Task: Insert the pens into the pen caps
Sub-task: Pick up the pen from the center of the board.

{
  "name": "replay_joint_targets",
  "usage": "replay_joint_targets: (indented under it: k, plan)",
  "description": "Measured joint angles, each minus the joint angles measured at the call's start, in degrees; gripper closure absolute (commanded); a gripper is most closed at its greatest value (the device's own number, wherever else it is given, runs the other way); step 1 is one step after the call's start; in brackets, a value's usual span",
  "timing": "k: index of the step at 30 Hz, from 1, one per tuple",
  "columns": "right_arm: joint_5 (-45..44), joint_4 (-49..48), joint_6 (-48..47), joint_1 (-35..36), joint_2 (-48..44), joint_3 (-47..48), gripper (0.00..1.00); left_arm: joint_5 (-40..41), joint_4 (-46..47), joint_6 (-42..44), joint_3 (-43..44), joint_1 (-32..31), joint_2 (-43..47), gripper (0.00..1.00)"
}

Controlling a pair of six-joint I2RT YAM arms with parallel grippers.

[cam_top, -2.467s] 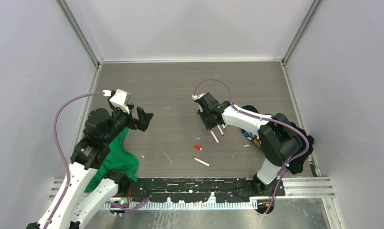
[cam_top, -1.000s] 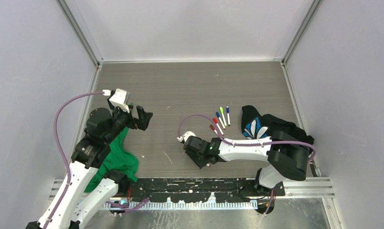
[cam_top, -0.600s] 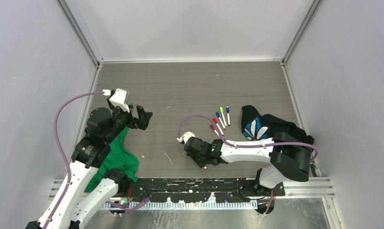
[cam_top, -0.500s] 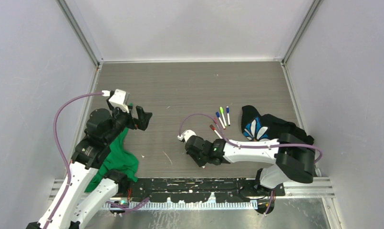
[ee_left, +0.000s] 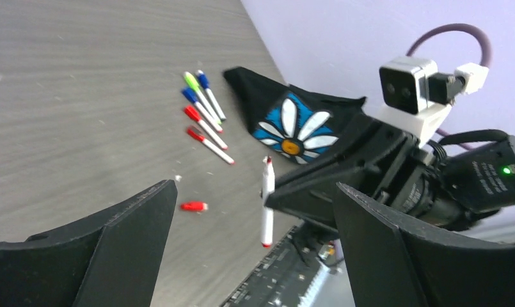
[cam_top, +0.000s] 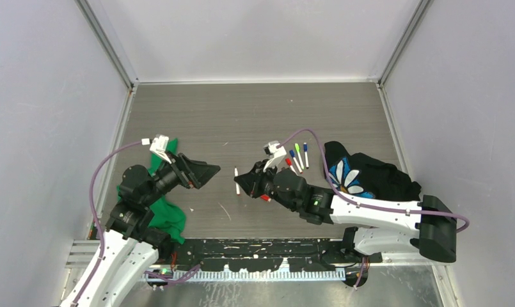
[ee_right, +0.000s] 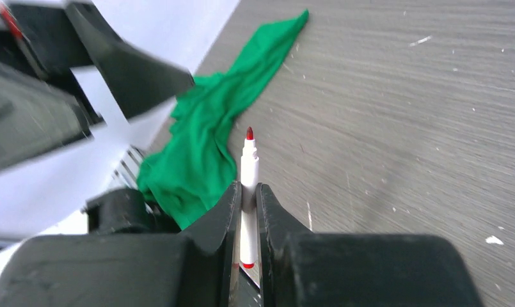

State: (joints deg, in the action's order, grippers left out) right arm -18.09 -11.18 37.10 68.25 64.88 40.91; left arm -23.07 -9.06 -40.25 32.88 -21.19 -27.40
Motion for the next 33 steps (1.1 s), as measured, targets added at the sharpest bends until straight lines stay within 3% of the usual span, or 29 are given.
replay_joint_targets:
  k: [9, 14, 20, 26, 31, 33]
  plan:
    - [-5.0, -12.0, 5.7, -0.1, 1.2, -1.4, 0.99, -8.0, 7.6, -12.0, -5.2, -1.3, -2.2, 0.12]
    - [-5.6, -14.9, 7.0, -0.1, 1.2, -1.3, 0.99, -9.6, 10.2, -13.3, -5.1, -4.5, -5.6, 0.43]
    - [-4.8, -16.8, 7.1, -0.1, 1.2, -1.3, 0.99, -9.6, 12.0, -13.0, -4.9, -9.4, -11.3, 0.48]
    - [-3.5, -17.1, 7.0, -0.1, 1.2, -1.3, 0.99, -7.7, 12.5, -12.7, -4.9, -10.7, -11.1, 0.64]
    - [-2.8, -17.5, 7.5, -0.2, 1.9, -1.3, 0.99, -7.1, 13.3, -12.6, -4.9, -10.8, -11.1, 0.71]
    - [-2.2, -17.7, 7.9, -0.2, 2.4, -1.3, 0.99, -6.9, 13.4, -12.4, -4.9, -10.8, -11.3, 0.81]
